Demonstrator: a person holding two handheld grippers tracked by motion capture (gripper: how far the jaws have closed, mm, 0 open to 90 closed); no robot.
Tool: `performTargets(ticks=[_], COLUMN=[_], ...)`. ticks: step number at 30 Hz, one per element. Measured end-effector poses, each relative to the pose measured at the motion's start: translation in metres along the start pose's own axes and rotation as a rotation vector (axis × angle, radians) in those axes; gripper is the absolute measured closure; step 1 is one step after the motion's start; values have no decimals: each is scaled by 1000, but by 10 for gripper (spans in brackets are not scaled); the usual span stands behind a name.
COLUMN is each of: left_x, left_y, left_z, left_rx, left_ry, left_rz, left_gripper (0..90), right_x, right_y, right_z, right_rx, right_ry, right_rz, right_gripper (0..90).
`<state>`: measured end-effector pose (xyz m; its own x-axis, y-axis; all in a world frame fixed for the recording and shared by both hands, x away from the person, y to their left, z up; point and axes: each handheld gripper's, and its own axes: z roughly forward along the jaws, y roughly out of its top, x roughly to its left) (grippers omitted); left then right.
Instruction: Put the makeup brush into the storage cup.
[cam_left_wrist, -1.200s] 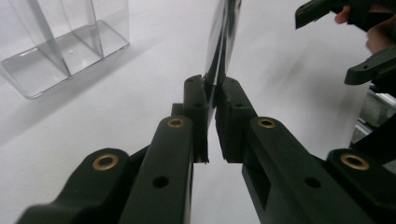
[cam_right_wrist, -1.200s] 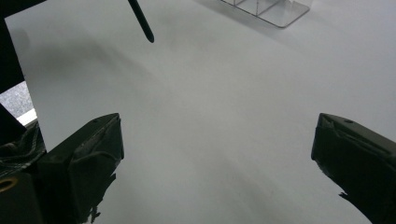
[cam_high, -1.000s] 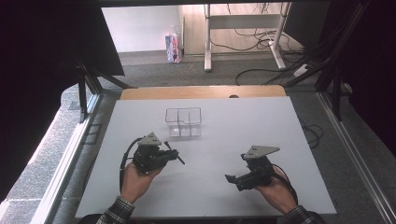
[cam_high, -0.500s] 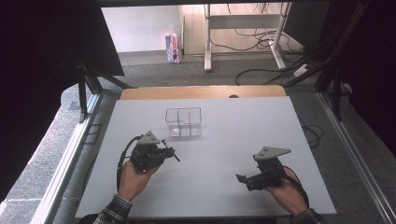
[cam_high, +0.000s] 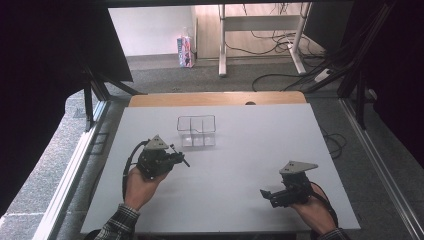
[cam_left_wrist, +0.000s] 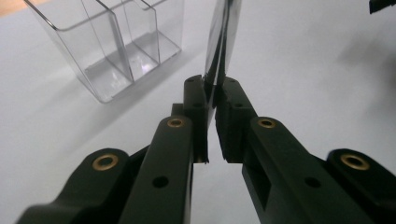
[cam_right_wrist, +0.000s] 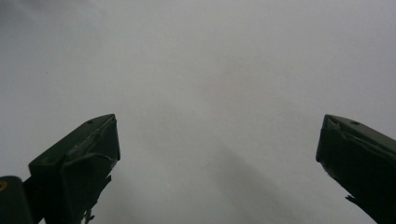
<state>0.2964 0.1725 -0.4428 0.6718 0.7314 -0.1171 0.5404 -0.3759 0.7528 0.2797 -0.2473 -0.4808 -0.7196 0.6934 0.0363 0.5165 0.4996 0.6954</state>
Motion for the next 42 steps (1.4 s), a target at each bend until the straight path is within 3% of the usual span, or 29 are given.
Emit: performTargets(ticks=[7,21,26,42], left_x=[7,15,18,26], left_y=[12,34,41,72], left_z=[0,2,2,1], left_rx=[-19,-34,-37,-69], left_ry=[9,27,37,46], left_rz=[6,21,27,17], left_gripper=[838,838,838,838], right_x=[-5,-9,-10,-9], right_y=[-5,-11,-12,-12], right_z=[-4,-6,-7,-5], right_rx=[2,21,17,30], right_ry=[-17,-43,-37,-28], right_rz=[29,26,41,24], right_gripper=[0,0,0,0])
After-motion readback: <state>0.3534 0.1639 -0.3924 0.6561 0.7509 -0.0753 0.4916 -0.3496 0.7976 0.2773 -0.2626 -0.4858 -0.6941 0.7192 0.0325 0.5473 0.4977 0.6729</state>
